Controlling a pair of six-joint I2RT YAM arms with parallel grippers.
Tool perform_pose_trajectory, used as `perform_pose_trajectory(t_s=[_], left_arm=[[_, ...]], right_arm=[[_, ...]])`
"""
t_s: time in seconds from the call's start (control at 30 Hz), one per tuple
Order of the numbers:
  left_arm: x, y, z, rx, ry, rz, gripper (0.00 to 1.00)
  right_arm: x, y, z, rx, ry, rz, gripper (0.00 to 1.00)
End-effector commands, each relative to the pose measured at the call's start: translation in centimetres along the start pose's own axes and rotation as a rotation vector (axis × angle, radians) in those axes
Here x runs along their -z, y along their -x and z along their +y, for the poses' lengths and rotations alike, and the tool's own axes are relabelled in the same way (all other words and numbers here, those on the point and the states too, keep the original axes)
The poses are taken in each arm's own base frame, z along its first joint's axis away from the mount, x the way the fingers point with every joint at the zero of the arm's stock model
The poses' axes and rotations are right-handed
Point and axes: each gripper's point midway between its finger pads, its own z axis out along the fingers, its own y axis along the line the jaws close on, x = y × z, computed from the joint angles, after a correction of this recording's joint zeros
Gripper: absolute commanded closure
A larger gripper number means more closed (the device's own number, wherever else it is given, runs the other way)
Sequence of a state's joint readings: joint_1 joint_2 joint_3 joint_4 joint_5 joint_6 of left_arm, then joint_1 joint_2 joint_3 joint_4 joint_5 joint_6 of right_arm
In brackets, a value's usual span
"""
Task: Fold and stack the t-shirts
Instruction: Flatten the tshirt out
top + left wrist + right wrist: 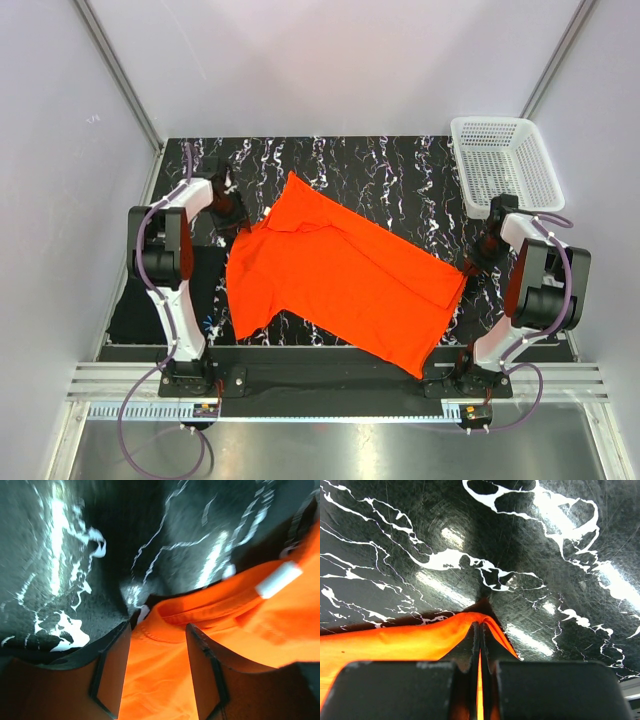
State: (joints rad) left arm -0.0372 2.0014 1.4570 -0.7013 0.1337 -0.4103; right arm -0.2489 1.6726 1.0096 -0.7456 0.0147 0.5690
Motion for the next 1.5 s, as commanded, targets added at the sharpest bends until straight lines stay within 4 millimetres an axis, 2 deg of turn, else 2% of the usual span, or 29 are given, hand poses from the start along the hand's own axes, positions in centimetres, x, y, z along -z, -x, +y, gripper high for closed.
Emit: perform_pose_trajectory(t_s=[0.0, 0.13, 0.27, 0.3, 0.33, 0.37, 0.43, 0.47, 0.5, 0.63, 0.7, 0.73, 0.8, 0.83, 0.87, 0.9, 1.03, 1.17, 1.23, 1.3, 1.33, 1.4, 1.43, 1.47], left_arm=[[-0.6, -1.0, 0.3, -0.037, 0.026, 0.021, 0.48], [-1.4, -1.2, 0.2, -0.038, 0.022, 0.039, 0.54], [-1.2, -0.5, 0.3, -0.040, 0.040, 0.010, 0.82], [-0.9, -0.1, 0.5, -0.045, 0.057, -0.009, 0.96], [-0.5, 0.2, 0.6, -0.048, 0.069, -0.025, 1.00], [0.0, 0.5, 0.8, -0.046, 0.082, -0.044, 1.00], [2.2, 1.8, 1.4, -0.022, 0.128, -0.135, 1.00], [2.7, 1.8, 1.9, -0.008, 0.149, -0.158, 1.00], [4.9, 2.6, 2.0, 0.026, 0.170, -0.239, 1.00], [7.8, 3.2, 3.1, 0.113, 0.189, -0.405, 1.00], [7.1, 2.8, 3.7, 0.158, 0.203, -0.420, 1.00], [5.5, 2.2, 3.8, 0.162, 0.203, -0.374, 1.00], [3.7, 1.8, 2.6, 0.136, 0.141, -0.265, 0.99], [3.0, 1.0, 2.6, 0.129, 0.149, -0.203, 0.98], [2.0, 1.2, 2.4, 0.125, 0.149, -0.169, 0.99], [2.0, 1.3, 2.3, 0.128, 0.152, -0.171, 0.99], [3.7, 2.4, 2.7, 0.124, 0.173, -0.245, 0.93], [4.2, 2.3, 3.6, 0.129, 0.184, -0.242, 0.87], [4.2, 2.2, 3.6, 0.126, 0.176, -0.236, 0.81], [5.3, 2.8, 3.4, 0.096, 0.179, -0.272, 0.71], [6.0, 3.4, 3.1, 0.083, 0.178, -0.297, 0.59], [7.2, 4.2, 2.4, 0.023, 0.185, -0.337, 0.53], [8.3, 4.8, 1.8, 0.008, 0.173, -0.367, 0.47], [8.5, 4.7, 0.9, -0.023, 0.142, -0.366, 0.45]], right_arm=[[0.1, 1.0, 0.8, 0.012, 0.026, -0.029, 1.00], [0.0, 1.1, 0.9, 0.009, 0.028, -0.026, 1.00], [-0.3, 1.0, 0.9, 0.008, 0.024, -0.021, 1.00], [-0.3, 1.0, 0.8, 0.009, 0.021, -0.023, 1.00], [-0.3, 0.9, 0.7, 0.011, 0.018, -0.023, 1.00], [-0.3, 1.0, 0.5, 0.012, 0.010, -0.028, 1.00], [-0.1, 1.0, 0.4, 0.013, 0.009, -0.037, 1.00], [-0.1, 1.1, 0.3, 0.015, 0.006, -0.041, 1.00], [-0.1, 1.1, 0.3, 0.013, 0.006, -0.041, 1.00], [-0.1, 1.0, 0.3, 0.012, 0.003, -0.036, 1.00], [-0.3, 1.0, 0.2, 0.012, -0.002, -0.032, 1.00], [-0.3, 1.0, 0.3, 0.012, -0.002, -0.032, 1.00], [-0.4, 1.0, 0.3, 0.012, -0.002, -0.030, 1.00], [-0.3, 1.1, 0.3, 0.012, -0.005, -0.031, 1.00], [-0.3, 1.3, 0.2, 0.013, -0.010, -0.038, 1.00], [-0.3, 1.3, 0.1, 0.015, -0.016, -0.037, 1.00], [-0.1, 1.8, 0.0, 0.020, -0.028, -0.056, 1.00], [-0.2, 2.2, 0.0, 0.011, -0.037, -0.066, 1.00], [0.0, 2.4, 0.4, 0.012, -0.024, -0.067, 1.00], [0.0, 2.5, 0.6, 0.023, -0.018, -0.064, 1.00], [0.1, 2.9, 0.9, 0.026, -0.011, -0.070, 1.00], [0.3, 3.3, 1.1, 0.044, -0.009, -0.079, 1.00], [0.5, 3.8, 1.3, 0.046, -0.008, -0.092, 1.00], [0.5, 3.9, 1.4, 0.055, -0.007, -0.091, 1.00]])
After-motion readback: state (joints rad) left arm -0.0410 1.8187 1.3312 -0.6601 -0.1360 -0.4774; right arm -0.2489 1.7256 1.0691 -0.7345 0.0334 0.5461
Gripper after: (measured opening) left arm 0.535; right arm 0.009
